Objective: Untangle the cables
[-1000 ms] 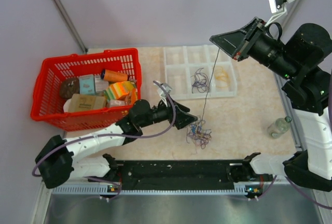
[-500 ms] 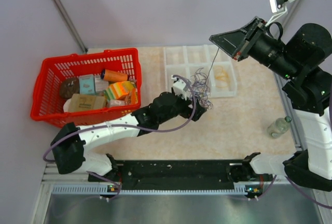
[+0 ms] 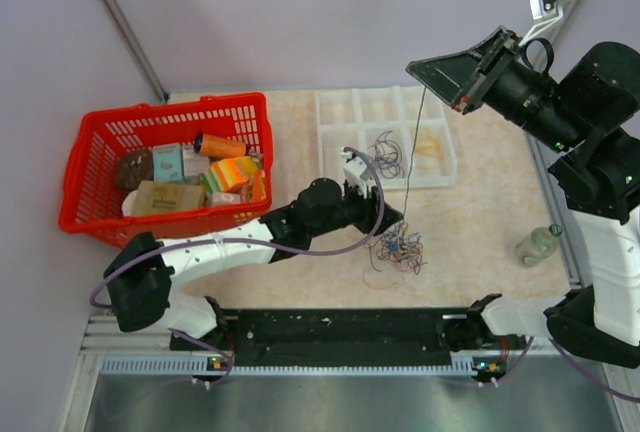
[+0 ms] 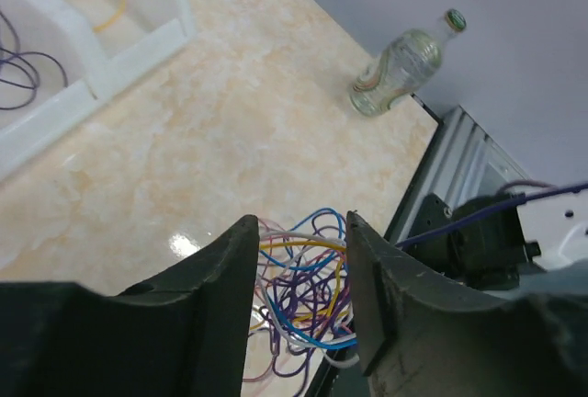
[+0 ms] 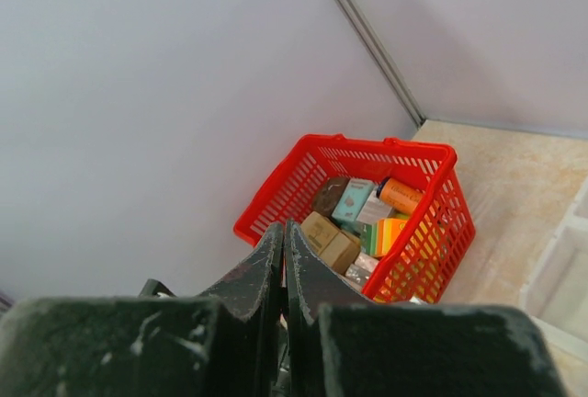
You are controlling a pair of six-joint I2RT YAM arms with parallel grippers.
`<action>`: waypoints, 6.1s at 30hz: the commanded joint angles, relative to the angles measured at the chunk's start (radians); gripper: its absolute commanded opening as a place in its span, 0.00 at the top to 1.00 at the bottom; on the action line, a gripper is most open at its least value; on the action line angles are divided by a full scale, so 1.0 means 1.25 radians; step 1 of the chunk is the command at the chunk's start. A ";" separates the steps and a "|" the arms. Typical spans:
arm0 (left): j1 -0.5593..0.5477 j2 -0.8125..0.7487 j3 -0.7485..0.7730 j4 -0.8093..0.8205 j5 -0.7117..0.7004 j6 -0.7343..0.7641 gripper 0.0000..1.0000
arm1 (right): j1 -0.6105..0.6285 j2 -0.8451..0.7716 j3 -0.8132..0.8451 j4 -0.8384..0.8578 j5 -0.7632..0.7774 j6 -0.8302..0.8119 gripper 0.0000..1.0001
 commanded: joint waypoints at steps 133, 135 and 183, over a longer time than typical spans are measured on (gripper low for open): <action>-0.004 -0.012 -0.343 0.044 -0.193 0.012 0.87 | 0.090 -0.312 -0.568 0.305 0.560 -0.244 1.00; -0.003 -0.038 -0.344 0.034 -0.169 0.014 0.84 | 0.090 -0.377 -0.728 0.293 0.549 -0.177 1.00; -0.001 -0.070 -0.289 -0.072 -0.090 -0.019 0.79 | 0.129 -0.195 -1.423 1.001 0.222 -0.256 0.85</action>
